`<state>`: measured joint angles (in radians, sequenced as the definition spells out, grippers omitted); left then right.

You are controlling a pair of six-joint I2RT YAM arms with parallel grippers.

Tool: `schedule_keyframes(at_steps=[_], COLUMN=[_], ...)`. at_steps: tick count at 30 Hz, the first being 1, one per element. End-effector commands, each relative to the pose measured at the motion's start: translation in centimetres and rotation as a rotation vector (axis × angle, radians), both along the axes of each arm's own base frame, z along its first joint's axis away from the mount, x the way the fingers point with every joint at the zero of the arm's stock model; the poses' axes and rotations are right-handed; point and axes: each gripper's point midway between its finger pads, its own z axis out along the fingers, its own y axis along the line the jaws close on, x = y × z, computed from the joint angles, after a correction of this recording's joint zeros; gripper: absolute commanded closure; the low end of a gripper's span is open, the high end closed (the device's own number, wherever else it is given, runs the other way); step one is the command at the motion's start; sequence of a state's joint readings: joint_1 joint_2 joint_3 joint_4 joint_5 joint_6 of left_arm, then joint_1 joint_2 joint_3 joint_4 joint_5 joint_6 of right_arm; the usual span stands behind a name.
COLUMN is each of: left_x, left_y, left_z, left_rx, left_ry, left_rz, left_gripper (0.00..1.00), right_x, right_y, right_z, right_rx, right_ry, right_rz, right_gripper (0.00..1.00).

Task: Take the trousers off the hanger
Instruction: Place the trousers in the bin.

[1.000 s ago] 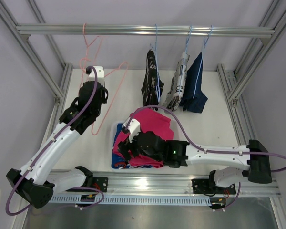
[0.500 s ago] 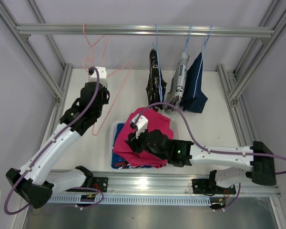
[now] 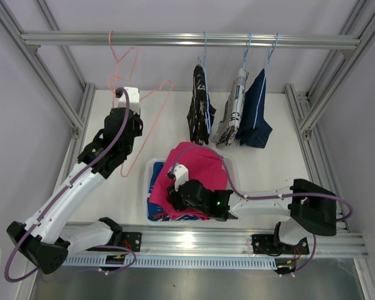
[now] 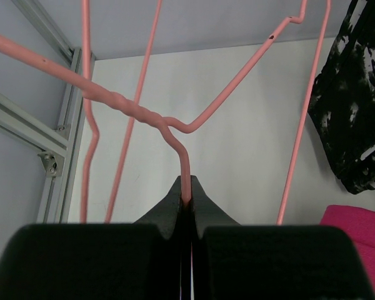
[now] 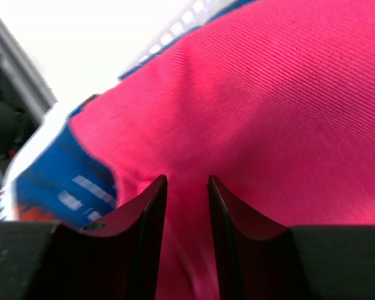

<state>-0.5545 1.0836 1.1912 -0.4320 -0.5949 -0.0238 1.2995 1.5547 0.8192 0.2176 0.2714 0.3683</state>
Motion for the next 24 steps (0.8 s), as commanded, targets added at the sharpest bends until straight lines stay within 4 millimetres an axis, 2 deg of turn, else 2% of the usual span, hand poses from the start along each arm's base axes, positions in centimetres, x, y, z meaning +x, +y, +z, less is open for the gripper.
schedule_keyframes(at_steps=[1, 2, 3, 6, 9, 12, 16, 19, 20, 21, 24], left_x=[-0.1, -0.1, -0.1, -0.1, -0.2, -0.3, -0.3, -0.3, -0.3, -0.3, -0.3], left_y=[-0.2, -0.2, -0.2, -0.3, -0.4, -0.7, -0.5, -0.5, -0.5, -0.5, -0.5], left_z=[1.5, 1.4, 1.4, 1.3, 1.4, 1.3, 1.4, 1.4, 1.5, 1.5, 1.4], left_rx=[-0.016, -0.015, -0.015, -0.013, -0.013, -0.015, 0.014, 0.014, 0.013, 0.013, 0.014], left_ry=[-0.052, -0.049, -0.048, -0.048, -0.052, -0.057, -0.059, -0.062, -0.063, -0.063, -0.067], left_rz=[-0.012, -0.014, -0.015, -0.019, -0.024, -0.029, -0.03, -0.029, -0.032, -0.03, -0.032], left_gripper=[0.99, 1.0, 0.99, 1.0, 0.99, 0.99, 0.99, 1.0, 0.99, 0.99, 0.99], right_x=[-0.8, -0.4, -0.2, 0.9, 2.2, 3.7, 5.0, 6.0, 6.4, 6.6, 6.0], right_y=[0.3, 0.0, -0.4, -1.0, -1.4, -1.5, -1.2, -1.3, -1.6, -1.7, -2.3], right_z=[5.5, 6.6, 8.6, 11.2, 11.8, 10.8, 8.6, 5.6, 3.5, 2.4, -1.9], right_rx=[0.105, 0.107, 0.134, 0.149, 0.146, 0.136, 0.101, 0.064, 0.036, 0.024, -0.019], right_ry=[-0.031, -0.062, -0.085, -0.147, -0.167, -0.155, -0.137, -0.097, -0.075, -0.059, 0.011], right_rz=[0.016, 0.01, 0.001, -0.02, -0.047, -0.076, -0.095, -0.117, -0.129, -0.133, -0.137], right_gripper=[0.63, 0.62, 0.62, 0.61, 0.6, 0.6, 0.59, 0.59, 0.6, 0.6, 0.6])
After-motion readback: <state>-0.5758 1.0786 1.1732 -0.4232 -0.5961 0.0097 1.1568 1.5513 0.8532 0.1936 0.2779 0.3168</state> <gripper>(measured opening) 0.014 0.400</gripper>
